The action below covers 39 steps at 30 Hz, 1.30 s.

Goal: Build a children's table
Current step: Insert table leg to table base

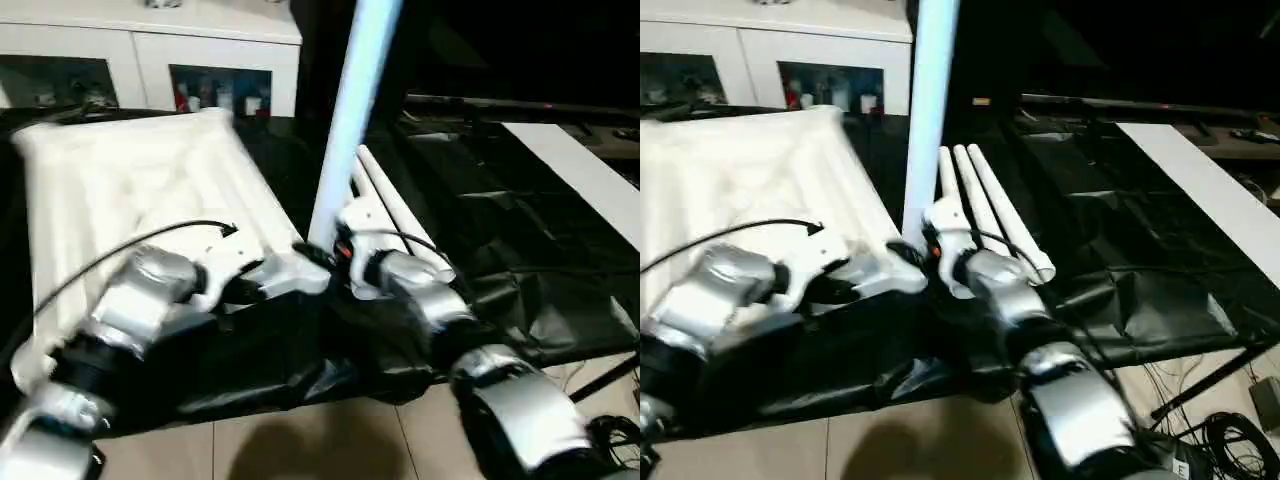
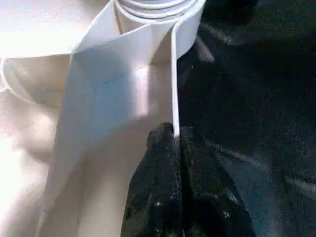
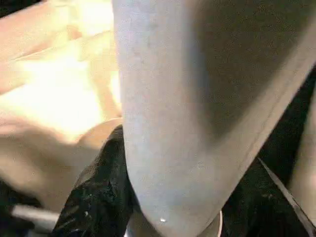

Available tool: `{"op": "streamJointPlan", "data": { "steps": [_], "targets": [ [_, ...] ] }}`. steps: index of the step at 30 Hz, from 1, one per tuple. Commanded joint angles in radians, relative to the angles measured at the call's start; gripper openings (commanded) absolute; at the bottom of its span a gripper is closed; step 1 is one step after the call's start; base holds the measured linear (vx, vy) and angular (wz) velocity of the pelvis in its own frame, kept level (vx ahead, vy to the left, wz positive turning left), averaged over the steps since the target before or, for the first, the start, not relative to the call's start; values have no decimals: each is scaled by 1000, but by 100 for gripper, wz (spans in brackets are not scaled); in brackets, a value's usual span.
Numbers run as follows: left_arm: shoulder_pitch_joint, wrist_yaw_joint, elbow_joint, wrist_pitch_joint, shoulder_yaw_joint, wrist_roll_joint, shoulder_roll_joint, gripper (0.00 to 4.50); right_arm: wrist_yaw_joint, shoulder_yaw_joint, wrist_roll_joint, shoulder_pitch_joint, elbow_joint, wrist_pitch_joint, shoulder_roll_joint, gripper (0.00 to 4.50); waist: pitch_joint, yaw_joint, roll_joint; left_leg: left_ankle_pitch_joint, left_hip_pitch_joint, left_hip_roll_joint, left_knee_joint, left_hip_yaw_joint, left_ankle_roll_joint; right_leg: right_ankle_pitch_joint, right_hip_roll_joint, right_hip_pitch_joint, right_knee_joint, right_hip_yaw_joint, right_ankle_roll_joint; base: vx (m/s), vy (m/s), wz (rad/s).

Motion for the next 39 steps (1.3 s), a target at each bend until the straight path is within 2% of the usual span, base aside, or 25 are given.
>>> {"op": "streamJointPlan", "data": {
  "steps": [1, 4, 5, 10, 14, 18, 24, 28, 31, 33, 34, 35, 36, 37, 38, 39],
  "targets": [
    [24, -11, -94, 79, -19, -5, -11, 0, -149, -29, -12, 59, 163, 140, -24, 187, -7, 3, 27, -428, 2, 70, -94, -42, -49, -418, -90, 0, -108, 73, -119, 0, 0, 0],
    [24, 8, -137, 119, -21, -12, -20, 0, -172, -28, -20, 45, 167, 152, -5, 187, -6, 0, 30, -421, -4, 68, -96, -46, -51, -407, -90, 4, -110, 71, -111, 0, 0, 0],
    [26, 15, -149, 132, -21, -12, -21, 0, -179, -33, -21, 42, 169, 156, -1, 187, -9, 2, 24, -398, -4, 68, -97, -45, -47, -389, -89, 6, -108, 71, -111, 0, 0, 0],
    [36, 37, -183, 170, -16, -14, -27, 0, -199, -44, -30, 32, 171, 163, 5, 187, -6, 2, 27, -378, 3, 69, -97, -38, -42, -309, -84, 1, -107, 73, -132, 0, 0, 0],
    [35, 52, -180, 157, -14, -18, -31, 0, -202, -42, -38, 24, 172, 162, 7, 187, -9, 3, 25, -373, 4, 67, -95, -35, -39, -303, -84, 1, -108, 75, -135, 0, 0, 0],
    [31, 60, -176, 147, -17, -22, -28, 0, -183, -16, -62, 16, 171, 145, 6, 187, -9, 2, 27, -358, 2, 68, -95, -34, -39, -287, -83, 1, -106, 74, -141, 0, 0, 0],
    [33, 58, -179, 134, -20, -33, -19, 0, -145, -20, -65, 7, 163, 124, 15, 187, -12, 1, 25, -330, 0, 68, -96, -32, -37, -245, -82, 6, -102, 75, -150, 0, 0, 0],
    [38, 50, -184, 126, -23, -39, -12, 0, -131, -19, -72, 5, 163, 122, 17, 187, -11, 1, 25, -337, 0, 69, -96, -32, -38, -262, -83, 4, -103, 75, -148, 0, 0, 0],
    [48, 5, -194, 101, -34, -56, 10, 0, -55, -28, -61, 2, 158, 115, 21, 187, -13, 1, 25, -332, -2, 70, -96, -33, -36, -259, -84, 7, -102, 75, -148, 0, 0, 0],
    [61, -61, -197, 69, -41, -79, 48, 0, 75, -24, -50, 4, 144, 104, 16, 187, -16, 1, 25, -295, -4, 69, -94, -31, -25, -203, -84, 12, -98, 76, -161, 0, 0, 0],
    [63, -72, -196, 63, -42, -83, 55, 0, 99, -21, -50, 4, 141, 101, 14, 187, -19, 1, 24, -267, -5, 69, -90, -29, -9, -166, -84, 16, -94, 75, -172, 0, 0, 0],
    [68, -110, -189, 18, -39, -97, 74, 0, 164, -9, -53, 8, 133, 93, 6, 187, -20, 1, 24, -249, -6, 69, -89, -28, -1, -144, -85, 17, -93, 75, -179, 0, 0, 0],
    [71, -172, -164, -39, -24, -119, 113, 0, 305, 23, -63, 21, 115, 81, -20, 187, -22, 1, 24, -212, -3, 70, -86, -24, 14, -91, -82, 18, -87, 75, -195, 0, 0, 0],
    [71, -189, -155, -60, -20, -125, 124, 0, 346, 33, -68, 26, 110, 79, -29, 187, -25, 3, 27, -176, 1, 69, -80, -21, 32, -39, -80, 20, -81, 73, -215, 0, 0, 0],
    [71, -189, -155, -60, -20, -125, 124, 0, 346, 33, -68, 26, 110, 79, -29, 187, -27, 1, 24, -146, -4, 67, -78, -20, 44, 2, -78, 26, -76, 73, -223, 0, 0, 0],
    [73, -235, -147, -85, -14, -142, 149, 0, 416, 46, -70, 34, 100, 80, -47, 187, -30, 5, 27, -90, 3, 68, -72, -18, 61, 78, -76, 24, -68, 71, -240, 0, 0, 0]
  ]
}}
